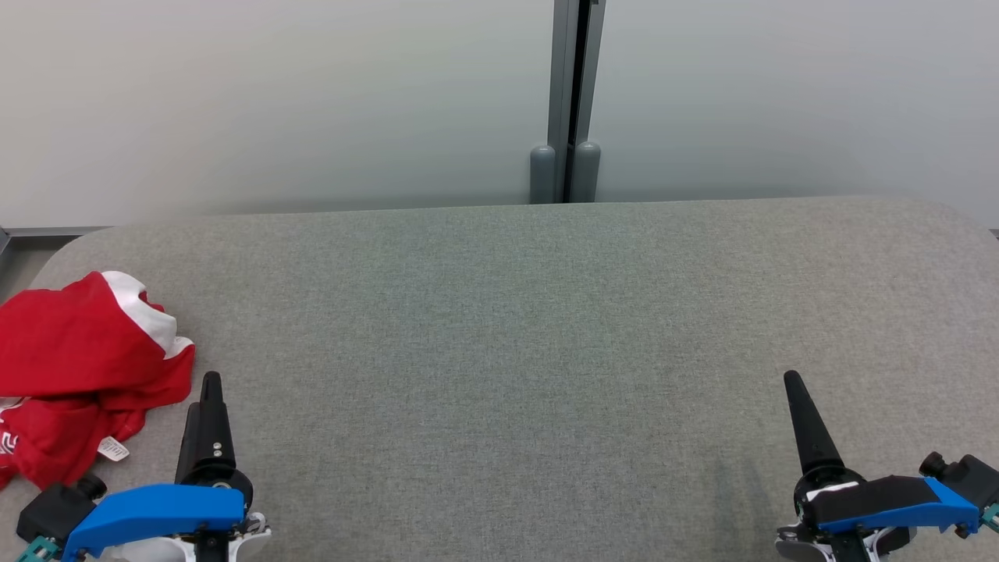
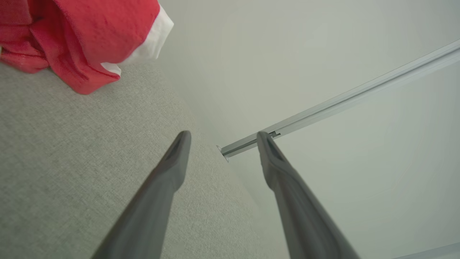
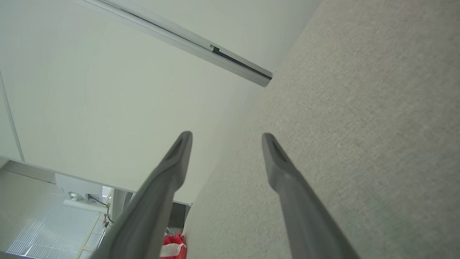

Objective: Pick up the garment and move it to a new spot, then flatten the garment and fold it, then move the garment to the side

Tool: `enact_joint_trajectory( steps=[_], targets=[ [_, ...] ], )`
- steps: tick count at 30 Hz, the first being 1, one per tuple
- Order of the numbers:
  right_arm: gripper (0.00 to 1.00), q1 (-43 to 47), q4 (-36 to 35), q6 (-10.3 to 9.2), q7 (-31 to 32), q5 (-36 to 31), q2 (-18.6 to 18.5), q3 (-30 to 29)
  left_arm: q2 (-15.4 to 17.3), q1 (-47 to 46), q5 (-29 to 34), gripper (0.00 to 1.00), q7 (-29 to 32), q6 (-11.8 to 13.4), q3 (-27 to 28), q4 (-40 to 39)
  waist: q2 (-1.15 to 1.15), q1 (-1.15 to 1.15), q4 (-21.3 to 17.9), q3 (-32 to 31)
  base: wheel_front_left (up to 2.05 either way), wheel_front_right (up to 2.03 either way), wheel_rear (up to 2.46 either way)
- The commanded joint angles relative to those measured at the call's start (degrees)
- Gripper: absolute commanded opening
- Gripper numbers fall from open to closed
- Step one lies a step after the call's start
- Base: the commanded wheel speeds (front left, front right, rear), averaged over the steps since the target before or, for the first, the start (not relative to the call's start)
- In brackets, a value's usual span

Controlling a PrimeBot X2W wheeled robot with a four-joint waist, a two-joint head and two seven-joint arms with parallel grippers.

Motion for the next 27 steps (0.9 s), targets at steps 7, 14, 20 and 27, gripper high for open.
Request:
enact_joint_trajectory(
  steps=[7, 14, 20, 27],
  targets=[
    [1.00, -0.3, -1.0, 0.14, -1.7, -6.5, -0.5, 0.6, 0.6, -0.8, 7.6, 1.00, -1.7, -0.1, -0.5, -1.2, 0.00, 0.00, 0.1, 0.1, 0.00, 0.00, 0.00],
    [1.00, -0.2, -0.5, 0.16, -3.0, -12.5, -0.5, 1.5, 0.6, -0.3, 14.9, 1.00, -3.0, 0.1, -1.1, -1.1, 0.00, 0.00, 0.2, 0.1, 0.00, 0.00, 0.00],
    [1.00, -0.1, -0.1, 0.17, -4.1, -17.2, -0.6, 2.0, 0.6, -0.2, 21.1, 1.00, -4.1, 0.4, -1.6, -0.3, 0.00, 0.00, 0.3, 0.2, 0.00, 0.00, 0.00],
    [1.00, -0.2, 0.4, 0.18, -5.3, -22.4, -0.6, 2.3, 0.6, -0.4, 27.5, 1.00, -5.2, 0.6, -2.2, 0.8, 0.00, 0.00, 0.4, 0.5, 0.00, 0.00, 0.00]
  ],
)
